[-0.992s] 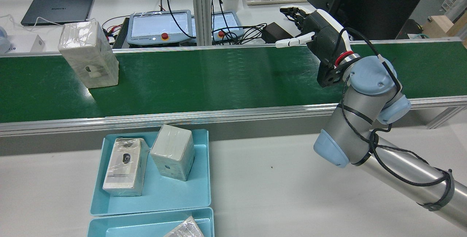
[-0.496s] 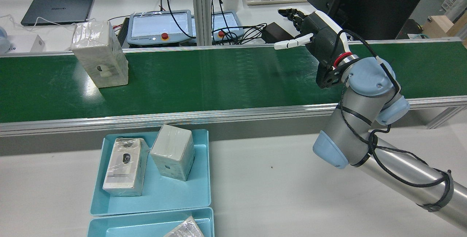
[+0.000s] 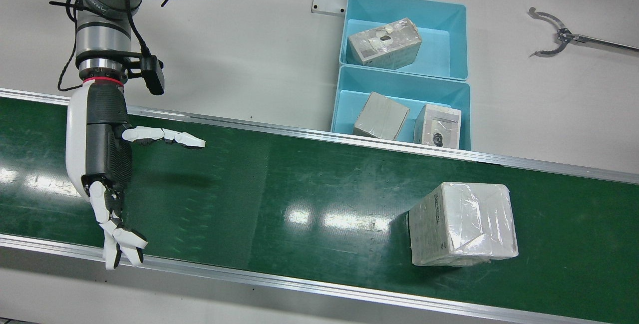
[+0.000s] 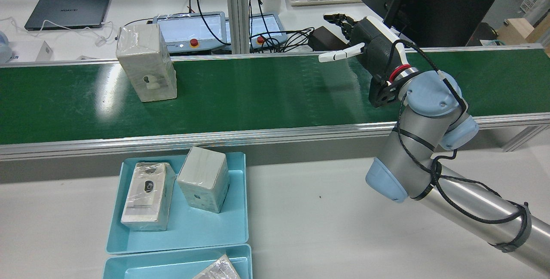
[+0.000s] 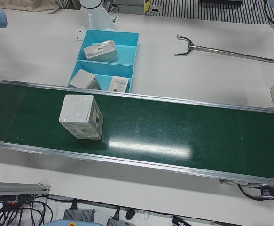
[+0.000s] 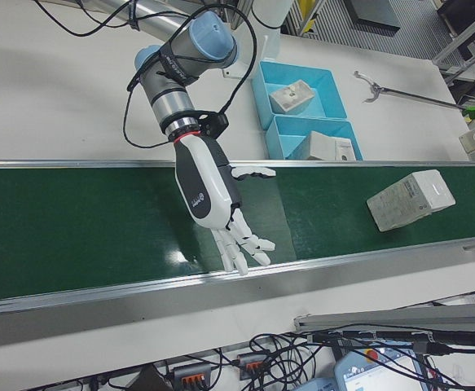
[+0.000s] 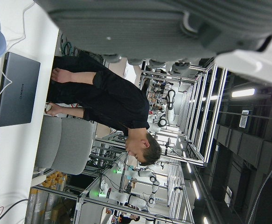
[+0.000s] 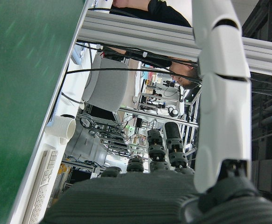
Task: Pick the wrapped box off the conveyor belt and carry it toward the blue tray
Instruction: 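Shift the open right hand slightly along the belt toward the oncoming box, then close the right hand fingers around the wrapped white box on the belt, then lift the wrapped box off the belt with the right hand, then carry the held box with the right hand toward the blue tray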
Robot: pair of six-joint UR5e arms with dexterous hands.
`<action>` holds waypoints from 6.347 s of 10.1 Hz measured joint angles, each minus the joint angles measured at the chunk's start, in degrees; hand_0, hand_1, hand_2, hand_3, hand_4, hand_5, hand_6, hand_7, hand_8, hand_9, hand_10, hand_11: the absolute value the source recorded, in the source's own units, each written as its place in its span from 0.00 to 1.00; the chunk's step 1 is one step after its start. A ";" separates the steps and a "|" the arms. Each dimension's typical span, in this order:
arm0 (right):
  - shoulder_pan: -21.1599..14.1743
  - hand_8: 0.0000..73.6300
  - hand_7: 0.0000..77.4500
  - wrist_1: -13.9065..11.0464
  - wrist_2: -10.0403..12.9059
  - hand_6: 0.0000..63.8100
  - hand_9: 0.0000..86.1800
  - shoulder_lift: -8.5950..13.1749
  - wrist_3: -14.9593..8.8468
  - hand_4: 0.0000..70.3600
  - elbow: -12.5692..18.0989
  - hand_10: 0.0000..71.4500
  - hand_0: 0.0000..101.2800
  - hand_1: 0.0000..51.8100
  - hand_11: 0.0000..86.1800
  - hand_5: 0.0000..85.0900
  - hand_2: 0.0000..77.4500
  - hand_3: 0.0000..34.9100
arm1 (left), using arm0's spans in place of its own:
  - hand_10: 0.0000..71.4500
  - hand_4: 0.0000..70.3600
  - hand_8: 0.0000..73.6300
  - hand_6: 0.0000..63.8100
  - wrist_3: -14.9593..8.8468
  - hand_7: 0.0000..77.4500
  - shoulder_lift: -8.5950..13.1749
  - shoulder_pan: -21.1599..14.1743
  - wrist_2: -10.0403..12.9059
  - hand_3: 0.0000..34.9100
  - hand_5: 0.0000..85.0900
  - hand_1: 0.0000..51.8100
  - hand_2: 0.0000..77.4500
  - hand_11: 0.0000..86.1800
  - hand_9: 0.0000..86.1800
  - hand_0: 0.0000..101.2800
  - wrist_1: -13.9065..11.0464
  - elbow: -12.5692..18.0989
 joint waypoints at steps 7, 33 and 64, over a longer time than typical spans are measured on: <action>0.09 0.02 0.06 4.12 -0.11 0.03 0.03 -0.24 -6.38 0.00 1.64 0.00 0.48 0.35 0.01 0.27 0.18 0.14 | 0.01 0.00 0.01 0.00 0.00 0.01 0.00 0.00 0.00 0.00 0.01 0.00 0.01 0.01 0.01 0.00 0.00 0.00; -1.17 0.01 0.08 7.68 0.06 0.06 0.04 -0.26 -6.16 0.05 -3.88 0.00 0.48 0.32 0.01 0.29 0.17 0.08 | 0.01 0.00 0.01 0.00 0.00 0.00 0.00 0.00 0.00 0.00 0.01 0.00 0.01 0.01 0.00 0.00 0.00 0.00; -23.03 0.69 0.50 17.17 11.86 0.68 0.62 2.67 -24.77 0.15 13.86 0.49 0.46 0.01 0.59 0.82 0.37 0.00 | 0.01 0.00 0.01 0.00 0.00 0.00 0.00 0.00 0.00 0.00 0.01 0.00 0.01 0.01 0.01 0.00 0.00 0.00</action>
